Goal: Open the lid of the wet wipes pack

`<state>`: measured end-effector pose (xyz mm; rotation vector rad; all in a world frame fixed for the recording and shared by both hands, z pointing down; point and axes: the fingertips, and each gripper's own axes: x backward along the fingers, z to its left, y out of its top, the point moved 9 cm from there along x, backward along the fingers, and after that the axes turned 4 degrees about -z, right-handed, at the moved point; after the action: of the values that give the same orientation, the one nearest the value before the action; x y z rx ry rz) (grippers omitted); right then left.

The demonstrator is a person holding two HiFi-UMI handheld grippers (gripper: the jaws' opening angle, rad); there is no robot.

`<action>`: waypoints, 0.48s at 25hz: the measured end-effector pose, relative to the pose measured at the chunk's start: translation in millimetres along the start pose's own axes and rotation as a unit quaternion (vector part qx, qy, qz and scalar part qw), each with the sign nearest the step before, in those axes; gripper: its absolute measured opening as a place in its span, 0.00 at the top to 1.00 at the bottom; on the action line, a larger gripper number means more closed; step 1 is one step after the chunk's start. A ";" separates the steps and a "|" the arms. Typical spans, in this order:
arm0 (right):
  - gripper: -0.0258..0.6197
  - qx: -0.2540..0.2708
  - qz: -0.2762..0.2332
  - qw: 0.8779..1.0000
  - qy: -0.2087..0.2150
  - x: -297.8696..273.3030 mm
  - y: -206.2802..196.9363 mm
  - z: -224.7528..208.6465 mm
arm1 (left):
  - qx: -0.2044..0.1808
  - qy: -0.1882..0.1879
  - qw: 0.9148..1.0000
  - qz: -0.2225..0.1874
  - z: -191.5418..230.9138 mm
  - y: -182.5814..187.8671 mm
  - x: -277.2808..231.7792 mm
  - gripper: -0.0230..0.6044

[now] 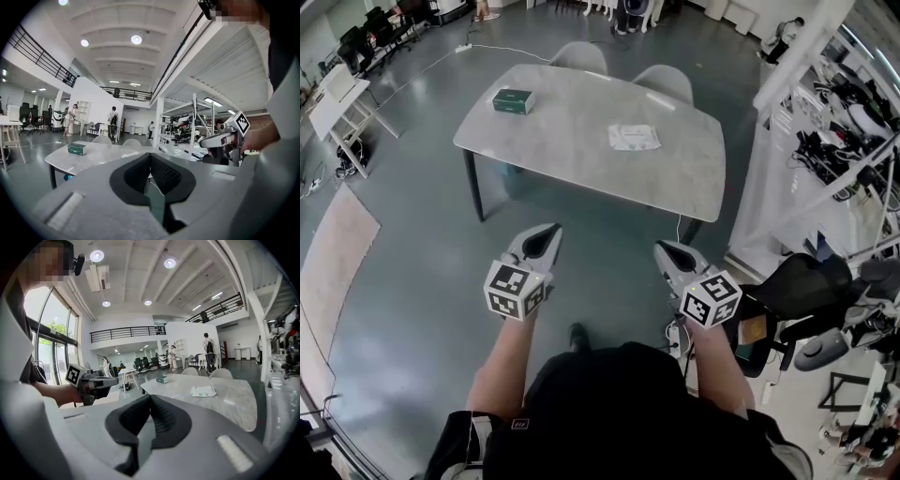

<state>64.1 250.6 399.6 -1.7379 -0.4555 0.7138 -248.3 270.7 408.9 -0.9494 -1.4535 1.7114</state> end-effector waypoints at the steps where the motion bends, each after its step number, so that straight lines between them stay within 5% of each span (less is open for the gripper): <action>1: 0.96 -0.001 -0.002 1.000 -0.005 -3.2 2.9 -0.6 | 0.000 0.001 1.000 -0.001 5.8 3.0 0.2 0.95; 12: 0.96 -0.002 -0.007 1.000 -0.001 -36.0 13.8 -15.4 | 0.001 0.014 1.000 -0.006 34.5 13.7 -11.5 0.95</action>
<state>47.0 212.9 397.2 -1.7366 -0.4698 0.7056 -273.2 242.1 400.2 -0.9582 -1.4371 1.6840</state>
